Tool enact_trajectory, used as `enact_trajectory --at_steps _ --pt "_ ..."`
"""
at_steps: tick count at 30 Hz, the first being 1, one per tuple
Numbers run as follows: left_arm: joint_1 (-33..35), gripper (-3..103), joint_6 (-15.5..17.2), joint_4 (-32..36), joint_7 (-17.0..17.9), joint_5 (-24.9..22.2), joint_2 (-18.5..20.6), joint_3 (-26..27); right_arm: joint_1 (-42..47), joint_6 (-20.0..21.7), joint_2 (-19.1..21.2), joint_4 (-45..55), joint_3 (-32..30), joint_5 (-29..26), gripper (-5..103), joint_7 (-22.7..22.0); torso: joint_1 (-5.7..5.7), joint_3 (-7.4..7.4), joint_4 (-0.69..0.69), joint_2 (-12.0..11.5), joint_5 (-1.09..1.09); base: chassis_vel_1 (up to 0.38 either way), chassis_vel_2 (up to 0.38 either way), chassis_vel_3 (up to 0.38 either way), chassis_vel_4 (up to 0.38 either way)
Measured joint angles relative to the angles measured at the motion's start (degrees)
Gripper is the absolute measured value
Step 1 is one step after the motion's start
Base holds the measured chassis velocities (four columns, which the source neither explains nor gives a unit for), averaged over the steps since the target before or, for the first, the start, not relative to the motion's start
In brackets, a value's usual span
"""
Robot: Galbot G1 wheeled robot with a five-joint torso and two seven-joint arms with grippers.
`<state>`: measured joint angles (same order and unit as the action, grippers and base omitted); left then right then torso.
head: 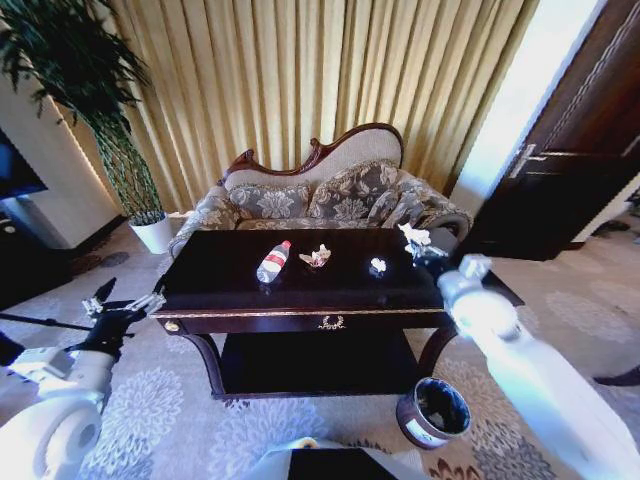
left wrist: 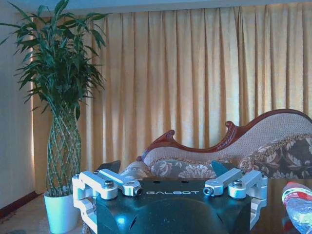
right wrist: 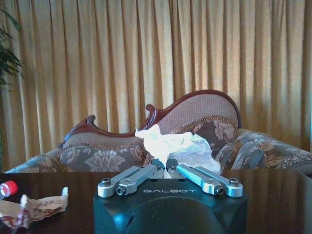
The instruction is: Move to the front of the table and place the trash on the table into the trash bin.
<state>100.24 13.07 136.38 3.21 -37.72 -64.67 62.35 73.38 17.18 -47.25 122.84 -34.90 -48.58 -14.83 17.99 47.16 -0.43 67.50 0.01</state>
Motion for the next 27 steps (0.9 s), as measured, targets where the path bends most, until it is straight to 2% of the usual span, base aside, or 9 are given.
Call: enact_trajectory --at_steps 8,17,27 --pt "0.13 100 -0.55 -1.43 -0.05 -0.51 -0.21 -0.04 10.62 -1.31 -5.92 6.8 -5.95 4.95 0 1.53 0.0 0.01 0.01 0.0 0.0 0.0 0.0 0.0 0.0" --pt "0.1 100 -0.34 -1.28 -0.19 -1.14 -0.23 -0.59 17.46 -2.52 -7.72 11.48 -11.01 6.99 0 2.11 0.01 0.01 0.01 0.0 -0.02 0.007 -0.004 -0.001 0.013" --pt "0.37 100 -0.18 -0.54 -0.54 -1.07 -0.13 -0.37 18.31 -2.53 -8.68 12.98 -10.58 8.43 0 1.94 0.03 0.02 0.0 -0.02 -0.01 0.12 -0.118 -0.117 0.13"
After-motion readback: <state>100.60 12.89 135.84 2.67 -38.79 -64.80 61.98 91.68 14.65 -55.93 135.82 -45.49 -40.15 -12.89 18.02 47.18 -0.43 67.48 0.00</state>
